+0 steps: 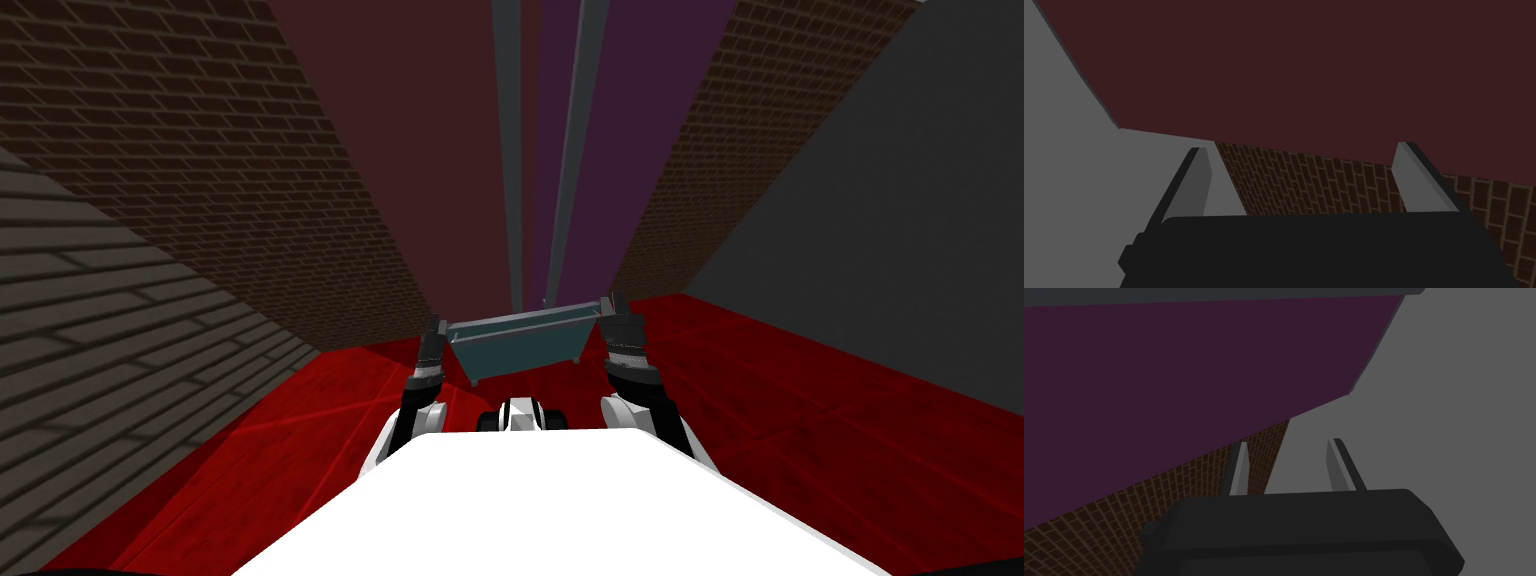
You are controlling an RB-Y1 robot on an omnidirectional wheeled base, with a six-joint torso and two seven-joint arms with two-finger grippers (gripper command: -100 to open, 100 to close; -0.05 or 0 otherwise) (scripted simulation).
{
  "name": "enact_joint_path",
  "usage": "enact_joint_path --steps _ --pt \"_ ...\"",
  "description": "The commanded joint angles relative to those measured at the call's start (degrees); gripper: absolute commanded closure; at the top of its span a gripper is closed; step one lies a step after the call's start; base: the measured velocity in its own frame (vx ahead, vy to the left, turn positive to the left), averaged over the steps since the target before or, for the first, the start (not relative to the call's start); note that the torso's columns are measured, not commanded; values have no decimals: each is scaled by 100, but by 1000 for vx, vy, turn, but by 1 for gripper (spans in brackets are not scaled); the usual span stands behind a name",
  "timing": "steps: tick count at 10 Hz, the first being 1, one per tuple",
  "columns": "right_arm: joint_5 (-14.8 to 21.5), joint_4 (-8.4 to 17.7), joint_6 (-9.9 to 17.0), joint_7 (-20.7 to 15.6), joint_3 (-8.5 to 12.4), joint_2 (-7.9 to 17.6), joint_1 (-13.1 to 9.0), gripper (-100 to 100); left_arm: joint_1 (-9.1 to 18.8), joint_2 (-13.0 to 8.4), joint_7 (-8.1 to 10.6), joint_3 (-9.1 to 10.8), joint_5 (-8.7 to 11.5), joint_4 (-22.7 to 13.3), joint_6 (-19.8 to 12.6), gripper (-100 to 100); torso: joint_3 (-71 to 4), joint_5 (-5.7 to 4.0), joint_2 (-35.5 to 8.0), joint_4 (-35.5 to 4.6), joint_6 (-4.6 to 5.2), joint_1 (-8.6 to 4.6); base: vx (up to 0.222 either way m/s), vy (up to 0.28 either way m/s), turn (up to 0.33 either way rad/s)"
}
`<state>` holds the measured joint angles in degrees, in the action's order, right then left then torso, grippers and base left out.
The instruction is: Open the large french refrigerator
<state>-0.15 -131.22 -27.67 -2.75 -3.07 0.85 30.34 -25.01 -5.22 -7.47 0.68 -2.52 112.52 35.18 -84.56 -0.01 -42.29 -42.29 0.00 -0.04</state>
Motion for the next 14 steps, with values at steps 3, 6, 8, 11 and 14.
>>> enact_joint_path --steps 3,6,8,11,14 --pt "0 0 0 0 0 0 0 0 138 -136 -26 80 117 -675 269 -100 0 1 0 0 0 4 18 16 4" --pt "0 0 0 0 0 0 0 0 277 -221 -48 152 217 -1167 526 -100 -1 1 1 0 0 4 21 17 7" --pt "0 0 0 0 0 0 0 0 349 -255 -61 186 267 -1462 660 -100 -1 1 1 0 0 4 20 15 7" --pt "0 0 0 0 0 0 0 0 424 -284 -75 218 315 -1924 797 -100 -2 1 3 1 0 5 24 15 5" --pt "0 0 0 0 0 0 0 0 576 -325 -106 274 406 -2491 1073 -100 -1 1 0 0 0 2 28 7 7"
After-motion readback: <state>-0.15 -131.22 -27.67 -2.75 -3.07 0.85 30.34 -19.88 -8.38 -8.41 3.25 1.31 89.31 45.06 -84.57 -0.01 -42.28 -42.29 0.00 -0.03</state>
